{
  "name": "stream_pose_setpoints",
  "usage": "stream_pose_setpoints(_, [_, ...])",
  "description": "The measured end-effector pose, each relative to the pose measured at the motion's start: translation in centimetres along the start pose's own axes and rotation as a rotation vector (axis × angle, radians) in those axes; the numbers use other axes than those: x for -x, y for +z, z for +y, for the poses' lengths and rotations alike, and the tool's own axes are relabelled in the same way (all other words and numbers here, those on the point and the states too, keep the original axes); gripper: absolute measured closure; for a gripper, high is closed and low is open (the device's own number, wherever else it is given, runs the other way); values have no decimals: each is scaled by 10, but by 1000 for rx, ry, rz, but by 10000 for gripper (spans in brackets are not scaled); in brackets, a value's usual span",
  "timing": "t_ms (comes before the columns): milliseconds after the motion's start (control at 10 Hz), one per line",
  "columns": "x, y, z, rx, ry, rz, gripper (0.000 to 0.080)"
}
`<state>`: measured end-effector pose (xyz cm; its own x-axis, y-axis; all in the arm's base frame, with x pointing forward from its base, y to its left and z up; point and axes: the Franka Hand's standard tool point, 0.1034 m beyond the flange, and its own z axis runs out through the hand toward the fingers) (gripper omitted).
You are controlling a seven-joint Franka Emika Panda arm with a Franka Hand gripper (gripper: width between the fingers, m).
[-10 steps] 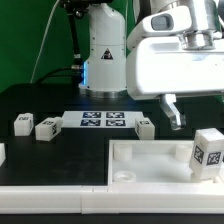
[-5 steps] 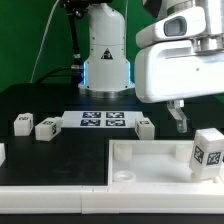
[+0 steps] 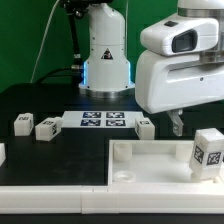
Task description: Assemble one leg
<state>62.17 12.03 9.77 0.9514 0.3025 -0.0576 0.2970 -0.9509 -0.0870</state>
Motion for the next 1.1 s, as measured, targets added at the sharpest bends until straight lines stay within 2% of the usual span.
stream_pose_setpoints(200, [-4, 5, 4, 3, 9, 10, 150])
stream_pose_setpoints(500, [-19, 8, 7, 4, 11, 24, 150])
stream_pose_setpoints(900, [-21, 9, 8, 6, -5, 30, 159])
stream_pose_setpoints(1000, [-21, 9, 8, 6, -5, 30, 348])
stream_pose_setpoints(1100, [-21, 9, 8, 6, -5, 30, 348])
